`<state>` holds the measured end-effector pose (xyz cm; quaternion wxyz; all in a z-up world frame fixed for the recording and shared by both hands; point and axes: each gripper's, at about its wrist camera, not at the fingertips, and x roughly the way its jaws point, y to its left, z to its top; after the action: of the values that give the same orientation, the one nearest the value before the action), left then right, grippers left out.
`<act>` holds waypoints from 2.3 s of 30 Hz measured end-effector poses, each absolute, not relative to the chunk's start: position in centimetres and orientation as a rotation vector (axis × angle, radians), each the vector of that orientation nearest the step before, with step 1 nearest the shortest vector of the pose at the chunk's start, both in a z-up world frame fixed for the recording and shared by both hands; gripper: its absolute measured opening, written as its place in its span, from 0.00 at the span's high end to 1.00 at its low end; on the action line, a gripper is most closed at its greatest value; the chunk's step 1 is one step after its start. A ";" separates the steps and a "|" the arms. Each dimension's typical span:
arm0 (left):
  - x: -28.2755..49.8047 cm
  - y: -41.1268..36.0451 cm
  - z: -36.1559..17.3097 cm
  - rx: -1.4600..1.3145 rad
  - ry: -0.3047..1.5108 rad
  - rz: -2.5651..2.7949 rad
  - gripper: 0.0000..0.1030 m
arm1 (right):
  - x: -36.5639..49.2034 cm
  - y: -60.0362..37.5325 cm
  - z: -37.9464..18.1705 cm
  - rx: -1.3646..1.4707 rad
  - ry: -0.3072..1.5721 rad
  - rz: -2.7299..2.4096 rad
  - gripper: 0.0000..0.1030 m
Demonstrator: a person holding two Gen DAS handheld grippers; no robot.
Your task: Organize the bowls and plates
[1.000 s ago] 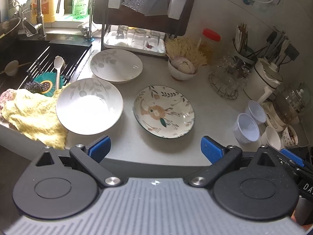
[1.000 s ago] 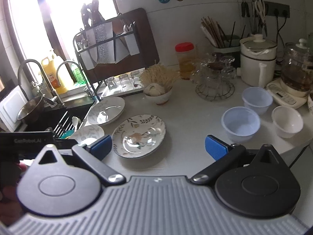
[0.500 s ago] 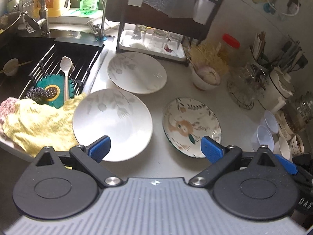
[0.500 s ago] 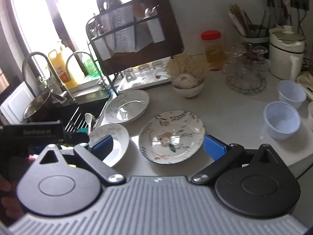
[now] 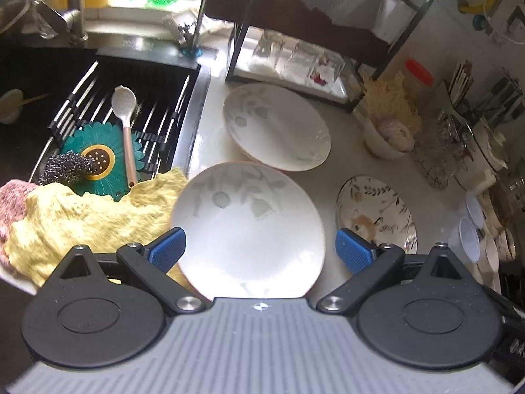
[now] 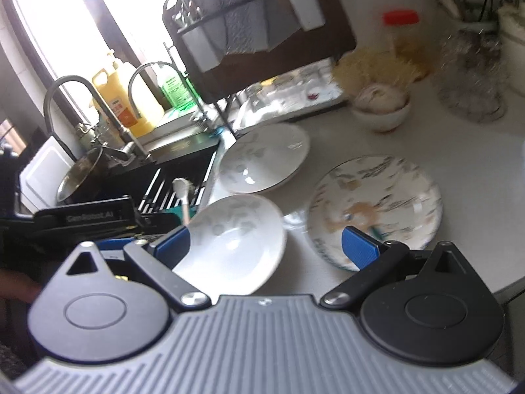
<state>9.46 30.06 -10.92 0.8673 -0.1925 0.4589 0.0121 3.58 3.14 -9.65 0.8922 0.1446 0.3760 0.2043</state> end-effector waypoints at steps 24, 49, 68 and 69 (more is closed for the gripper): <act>18.4 38.0 -21.1 -0.331 1.190 -0.200 0.43 | 7.9 8.8 -18.9 0.392 0.992 0.151 0.48; 19.1 37.5 -20.8 -0.270 1.181 -0.157 0.77 | 8.9 9.3 -19.7 0.362 0.942 0.249 0.80; 19.2 36.0 -19.2 -0.415 1.141 -0.248 0.77 | 9.5 6.0 -16.5 0.291 0.944 0.300 0.79; 19.2 36.1 -18.9 -0.421 1.138 -0.258 0.77 | 9.4 5.8 -16.3 0.298 0.940 0.299 0.79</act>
<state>19.21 36.06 -18.94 0.8136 -0.1972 0.5334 -0.1209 9.37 5.81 -16.25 0.8702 0.1426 0.4495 0.1427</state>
